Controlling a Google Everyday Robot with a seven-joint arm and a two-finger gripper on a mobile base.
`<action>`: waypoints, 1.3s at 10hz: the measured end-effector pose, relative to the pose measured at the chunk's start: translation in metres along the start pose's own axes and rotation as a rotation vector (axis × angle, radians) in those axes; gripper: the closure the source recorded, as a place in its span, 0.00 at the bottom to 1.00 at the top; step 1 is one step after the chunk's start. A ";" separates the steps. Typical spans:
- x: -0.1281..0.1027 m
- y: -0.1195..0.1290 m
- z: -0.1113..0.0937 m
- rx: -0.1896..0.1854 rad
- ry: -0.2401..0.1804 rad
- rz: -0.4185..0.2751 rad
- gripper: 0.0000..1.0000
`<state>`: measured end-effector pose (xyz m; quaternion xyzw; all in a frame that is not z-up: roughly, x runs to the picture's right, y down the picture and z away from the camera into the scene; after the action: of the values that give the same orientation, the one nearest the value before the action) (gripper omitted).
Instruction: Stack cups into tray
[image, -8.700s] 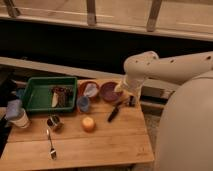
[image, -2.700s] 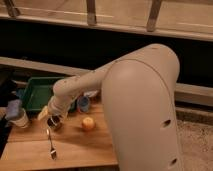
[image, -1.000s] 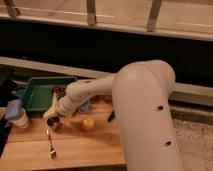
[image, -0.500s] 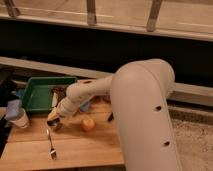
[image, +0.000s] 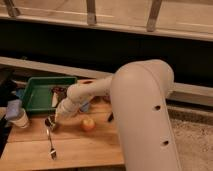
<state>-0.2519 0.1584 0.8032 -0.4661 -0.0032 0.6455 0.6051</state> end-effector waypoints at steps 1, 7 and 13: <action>0.001 0.001 0.003 0.008 0.008 -0.009 1.00; -0.003 0.023 -0.017 0.041 -0.021 -0.053 1.00; -0.019 -0.001 -0.100 0.059 -0.182 -0.043 1.00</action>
<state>-0.1938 0.0874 0.7582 -0.3872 -0.0493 0.6720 0.6293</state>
